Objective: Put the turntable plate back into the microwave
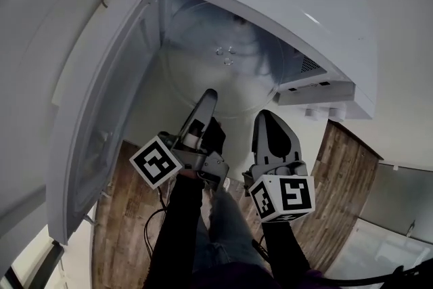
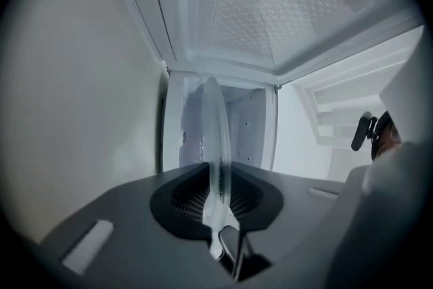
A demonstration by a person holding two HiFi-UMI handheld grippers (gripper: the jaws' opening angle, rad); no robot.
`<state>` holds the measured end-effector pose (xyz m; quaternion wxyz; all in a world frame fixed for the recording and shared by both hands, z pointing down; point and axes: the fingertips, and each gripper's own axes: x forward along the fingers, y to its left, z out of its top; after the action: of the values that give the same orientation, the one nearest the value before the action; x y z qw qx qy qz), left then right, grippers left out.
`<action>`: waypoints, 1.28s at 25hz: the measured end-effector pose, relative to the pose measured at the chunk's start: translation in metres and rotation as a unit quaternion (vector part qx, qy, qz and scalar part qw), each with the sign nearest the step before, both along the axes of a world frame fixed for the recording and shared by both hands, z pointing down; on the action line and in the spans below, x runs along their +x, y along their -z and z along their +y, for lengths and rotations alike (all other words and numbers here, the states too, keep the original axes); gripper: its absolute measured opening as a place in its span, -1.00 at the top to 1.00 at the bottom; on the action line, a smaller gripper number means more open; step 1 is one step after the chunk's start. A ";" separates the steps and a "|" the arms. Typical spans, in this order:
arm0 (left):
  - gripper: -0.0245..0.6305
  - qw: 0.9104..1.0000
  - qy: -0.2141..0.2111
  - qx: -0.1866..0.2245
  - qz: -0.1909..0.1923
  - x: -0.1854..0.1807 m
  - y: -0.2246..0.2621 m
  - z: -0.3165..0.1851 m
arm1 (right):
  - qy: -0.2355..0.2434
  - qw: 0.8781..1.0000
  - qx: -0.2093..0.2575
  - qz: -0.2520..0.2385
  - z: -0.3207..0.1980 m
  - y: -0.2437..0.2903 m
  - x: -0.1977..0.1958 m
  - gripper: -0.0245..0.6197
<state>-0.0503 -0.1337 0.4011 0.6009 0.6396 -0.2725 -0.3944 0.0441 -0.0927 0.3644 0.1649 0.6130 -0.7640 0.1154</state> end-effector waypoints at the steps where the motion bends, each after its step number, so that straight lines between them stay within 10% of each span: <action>1: 0.77 1.000 0.001 0.000 -0.001 0.000 0.000 -0.002 | -0.001 1.000 -0.001 -0.001 -0.001 -0.001 -0.002 0.89; 32: 0.75 1.000 -0.006 -0.008 -0.002 0.022 -0.013 -0.073 | -0.001 1.000 -0.018 -0.009 -0.014 -0.029 -0.003 0.89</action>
<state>-0.0280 -0.2064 0.4145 0.6080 0.6368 -0.2732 -0.3876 0.0411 -0.1068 0.3936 0.1690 0.6097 -0.7625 0.1350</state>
